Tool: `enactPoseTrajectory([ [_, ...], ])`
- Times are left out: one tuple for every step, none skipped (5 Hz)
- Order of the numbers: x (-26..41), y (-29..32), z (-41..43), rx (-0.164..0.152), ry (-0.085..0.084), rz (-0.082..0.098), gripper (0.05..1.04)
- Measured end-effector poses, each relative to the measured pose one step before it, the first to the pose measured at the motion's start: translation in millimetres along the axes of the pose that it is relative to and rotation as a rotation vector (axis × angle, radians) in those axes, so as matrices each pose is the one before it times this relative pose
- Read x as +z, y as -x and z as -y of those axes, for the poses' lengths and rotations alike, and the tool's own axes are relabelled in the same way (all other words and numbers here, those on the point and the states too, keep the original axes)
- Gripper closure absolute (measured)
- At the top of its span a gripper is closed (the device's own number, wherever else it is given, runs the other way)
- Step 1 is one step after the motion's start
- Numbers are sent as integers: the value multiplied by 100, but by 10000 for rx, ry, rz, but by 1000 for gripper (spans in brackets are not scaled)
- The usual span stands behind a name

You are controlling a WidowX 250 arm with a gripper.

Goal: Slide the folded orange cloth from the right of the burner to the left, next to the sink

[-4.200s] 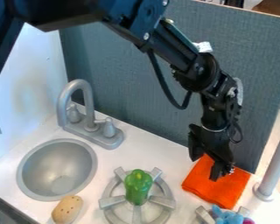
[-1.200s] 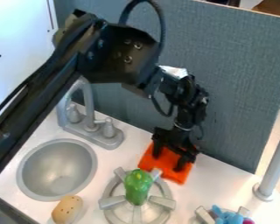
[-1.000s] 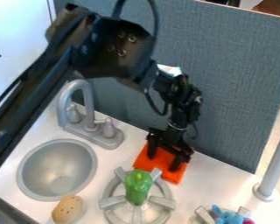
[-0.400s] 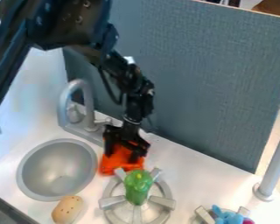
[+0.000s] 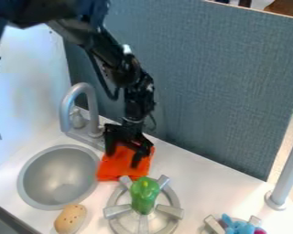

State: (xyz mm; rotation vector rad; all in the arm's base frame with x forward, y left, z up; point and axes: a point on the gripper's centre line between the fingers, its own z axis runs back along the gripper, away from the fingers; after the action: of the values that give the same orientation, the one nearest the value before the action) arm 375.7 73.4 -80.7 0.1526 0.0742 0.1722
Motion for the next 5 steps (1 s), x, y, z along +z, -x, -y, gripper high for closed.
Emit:
enactPoseTrajectory([
  [1644, -32, 641, -225, 585, 657, 83],
  [1614, 327, 1221, -378, 545, 446, 83],
  [463, 797, 4675, -1293, 893, -281, 83],
  [-477, 709, 4938, -1265, 238, -210, 83],
  [1229, -27, 5300, -1398, -30, 338, 83],
])
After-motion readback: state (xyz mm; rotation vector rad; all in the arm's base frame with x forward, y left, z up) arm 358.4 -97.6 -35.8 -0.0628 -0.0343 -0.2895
